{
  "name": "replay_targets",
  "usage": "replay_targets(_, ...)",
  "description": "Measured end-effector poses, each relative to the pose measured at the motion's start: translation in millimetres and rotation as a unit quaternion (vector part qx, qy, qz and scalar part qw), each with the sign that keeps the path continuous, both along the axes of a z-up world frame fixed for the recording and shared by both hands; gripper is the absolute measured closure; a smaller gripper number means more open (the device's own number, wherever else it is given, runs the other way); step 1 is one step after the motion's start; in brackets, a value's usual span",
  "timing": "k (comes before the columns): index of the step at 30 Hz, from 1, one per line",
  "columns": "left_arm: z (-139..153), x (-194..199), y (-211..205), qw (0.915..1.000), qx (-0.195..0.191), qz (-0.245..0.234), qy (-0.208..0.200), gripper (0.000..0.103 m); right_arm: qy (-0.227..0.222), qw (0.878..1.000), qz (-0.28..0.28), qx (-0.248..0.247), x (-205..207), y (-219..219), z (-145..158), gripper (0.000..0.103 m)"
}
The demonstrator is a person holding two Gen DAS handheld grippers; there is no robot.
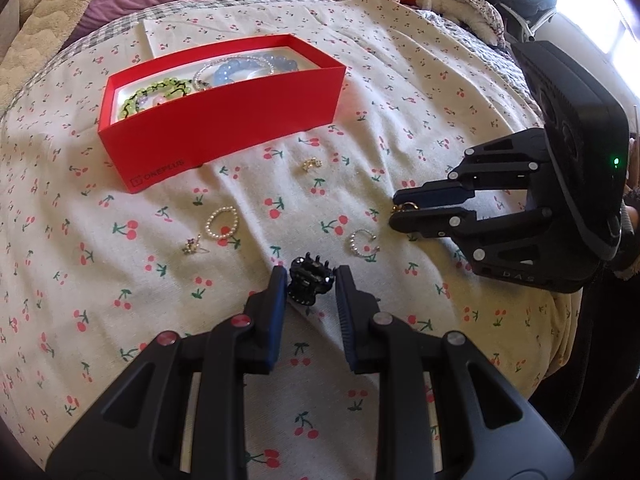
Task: Organize jewelry
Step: 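Place the black hair clip and gold earring into the red box, open both grippers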
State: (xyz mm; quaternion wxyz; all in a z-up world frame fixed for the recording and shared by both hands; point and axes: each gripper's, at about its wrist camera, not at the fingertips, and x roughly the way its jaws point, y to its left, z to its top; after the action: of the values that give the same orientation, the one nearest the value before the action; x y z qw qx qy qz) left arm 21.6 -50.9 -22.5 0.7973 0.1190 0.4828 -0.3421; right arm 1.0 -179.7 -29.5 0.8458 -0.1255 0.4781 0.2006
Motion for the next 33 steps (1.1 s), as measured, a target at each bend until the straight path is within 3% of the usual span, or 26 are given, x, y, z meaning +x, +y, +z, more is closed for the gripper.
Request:
replay_targets(20,31.6,15.6,0.4,0.9992,-0.008,0.037,-0.013,0.076,-0.011,1.000,-0.022,0.008,12.6,4.7,32.1,0.090)
replay_targets(33,66.3,47.5,16.5,0.9932,-0.038,0.103,-0.038,0.076,-0.044,0.996,-0.057,0.046,34.8,-6.0,74.5,0.090)
